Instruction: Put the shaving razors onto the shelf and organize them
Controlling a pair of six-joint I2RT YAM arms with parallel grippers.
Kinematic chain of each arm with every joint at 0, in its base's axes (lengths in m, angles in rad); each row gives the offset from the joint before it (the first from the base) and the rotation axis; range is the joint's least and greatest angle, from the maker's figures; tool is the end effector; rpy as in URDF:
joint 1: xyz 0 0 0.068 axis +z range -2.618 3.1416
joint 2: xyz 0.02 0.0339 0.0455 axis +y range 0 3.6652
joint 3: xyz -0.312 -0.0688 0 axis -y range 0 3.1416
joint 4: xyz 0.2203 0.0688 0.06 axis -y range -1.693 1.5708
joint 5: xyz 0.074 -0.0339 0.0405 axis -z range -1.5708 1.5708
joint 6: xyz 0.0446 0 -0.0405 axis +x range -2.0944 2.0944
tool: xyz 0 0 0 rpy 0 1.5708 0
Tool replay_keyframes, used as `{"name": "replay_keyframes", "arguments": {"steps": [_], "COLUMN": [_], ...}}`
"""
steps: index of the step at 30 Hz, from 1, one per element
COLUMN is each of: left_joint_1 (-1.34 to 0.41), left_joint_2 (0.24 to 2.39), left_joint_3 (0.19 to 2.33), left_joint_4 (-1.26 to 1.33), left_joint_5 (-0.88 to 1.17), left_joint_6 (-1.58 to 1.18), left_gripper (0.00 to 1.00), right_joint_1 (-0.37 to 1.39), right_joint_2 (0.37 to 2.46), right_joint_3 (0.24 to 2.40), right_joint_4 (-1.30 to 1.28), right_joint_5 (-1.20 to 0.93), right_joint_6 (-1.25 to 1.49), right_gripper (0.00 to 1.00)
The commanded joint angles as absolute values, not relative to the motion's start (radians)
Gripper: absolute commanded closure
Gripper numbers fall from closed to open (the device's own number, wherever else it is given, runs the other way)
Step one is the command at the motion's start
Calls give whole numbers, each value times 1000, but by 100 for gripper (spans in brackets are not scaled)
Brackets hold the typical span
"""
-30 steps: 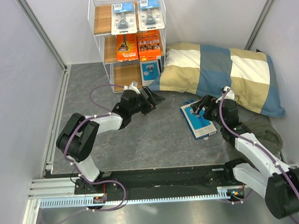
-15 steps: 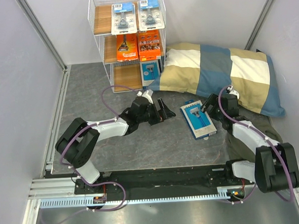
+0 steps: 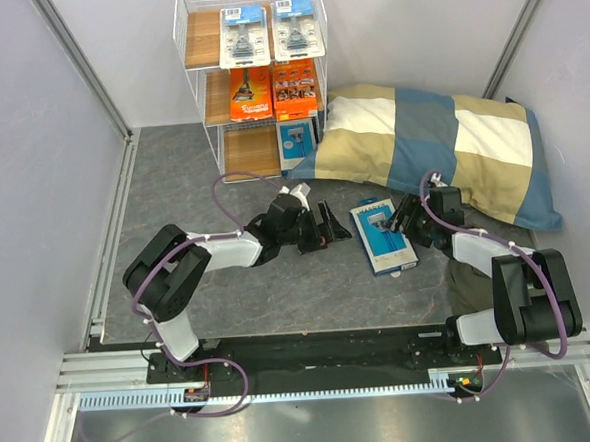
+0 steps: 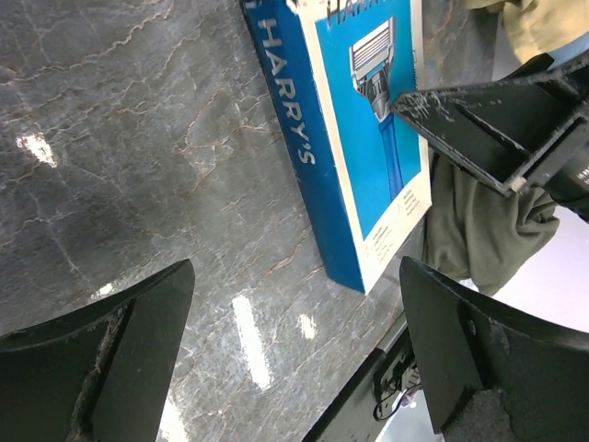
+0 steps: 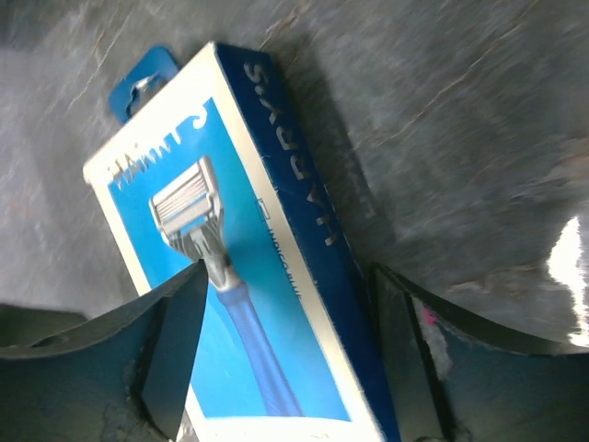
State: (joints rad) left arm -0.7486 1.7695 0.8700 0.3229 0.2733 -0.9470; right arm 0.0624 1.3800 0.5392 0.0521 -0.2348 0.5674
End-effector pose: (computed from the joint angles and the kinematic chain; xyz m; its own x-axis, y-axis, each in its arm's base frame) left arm 0.2582 -0.2563 0.2204 -0.8998 -0.2308 -0.3702 0.1554 0.6233 -0.7664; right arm 0.2341 0.0250 0.2124 -0.7177 0.4789 -0.5056 0.1914 0.8337 0.5180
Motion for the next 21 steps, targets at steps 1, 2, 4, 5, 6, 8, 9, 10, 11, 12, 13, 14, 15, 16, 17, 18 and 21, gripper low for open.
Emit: {"name": "replay_keyframes", "arguments": {"steps": [1, 2, 4, 5, 6, 8, 9, 10, 11, 12, 13, 14, 15, 16, 17, 18, 21], "left_joint_1": [-753, -753, -753, -753, -755, -758, -761, -765, -767, -770, -776, -779, -782, -785, -785, -788, -793], "left_joint_2": [1795, 1802, 1821, 1828, 1835, 1850, 1856, 1871, 1879, 1885, 1888, 1894, 1896, 1898, 1902, 1902, 1904], "left_joint_3": [904, 907, 911, 913, 914, 917, 920, 930, 933, 937, 942, 945, 945, 948, 948, 946, 940], "left_joint_4": [330, 331, 334, 336, 339, 344, 344, 344, 344, 344, 344, 344, 342, 342, 342, 344, 362], "left_joint_5": [305, 320, 330, 340, 345, 351, 354, 360, 365, 367, 367, 362, 361, 360, 364, 362, 382], "left_joint_6": [-926, -928, -934, -937, -942, -948, -950, -950, -953, -956, -957, -957, -956, -957, -956, -957, -954], "left_gripper": [0, 0, 0, 0, 1, 1, 2, 3, 4, 6, 7, 8, 10, 12, 13, 16, 37], "right_joint_1": [72, 78, 97, 103, 118, 136, 153, 163, 172, 192, 201, 212, 228, 236, 244, 251, 262], "right_joint_2": [1397, 1399, 1401, 1402, 1402, 1401, 1401, 1399, 1397, 1397, 1394, 1393, 1391, 1390, 1388, 1385, 1367], "right_joint_3": [488, 479, 448, 439, 422, 410, 400, 397, 396, 390, 388, 387, 380, 379, 376, 364, 332], "right_joint_4": [101, 107, 133, 141, 156, 169, 184, 189, 195, 210, 216, 225, 245, 253, 264, 300, 380], "right_joint_5": [-359, -371, -379, -383, -388, -388, -391, -391, -388, -388, -390, -391, -396, -400, -408, -419, -471], "right_joint_6": [566, 568, 575, 583, 587, 604, 610, 615, 623, 636, 644, 652, 667, 673, 681, 699, 727], "right_gripper": [27, 29, 32, 32, 34, 36, 39, 41, 42, 44, 44, 45, 46, 46, 47, 49, 52]}}
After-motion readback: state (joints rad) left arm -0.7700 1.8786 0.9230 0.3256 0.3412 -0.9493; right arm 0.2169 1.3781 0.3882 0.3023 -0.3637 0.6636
